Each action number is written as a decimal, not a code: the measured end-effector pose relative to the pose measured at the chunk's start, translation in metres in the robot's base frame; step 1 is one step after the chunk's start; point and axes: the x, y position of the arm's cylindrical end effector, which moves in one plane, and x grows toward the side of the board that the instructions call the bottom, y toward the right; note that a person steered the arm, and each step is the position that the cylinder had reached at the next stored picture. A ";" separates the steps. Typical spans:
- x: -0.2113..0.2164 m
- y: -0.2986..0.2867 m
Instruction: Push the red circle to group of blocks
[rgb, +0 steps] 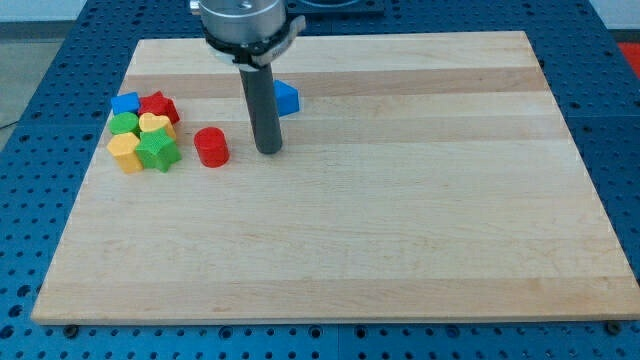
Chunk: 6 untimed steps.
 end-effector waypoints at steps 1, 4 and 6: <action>0.019 -0.012; 0.007 -0.048; 0.001 -0.087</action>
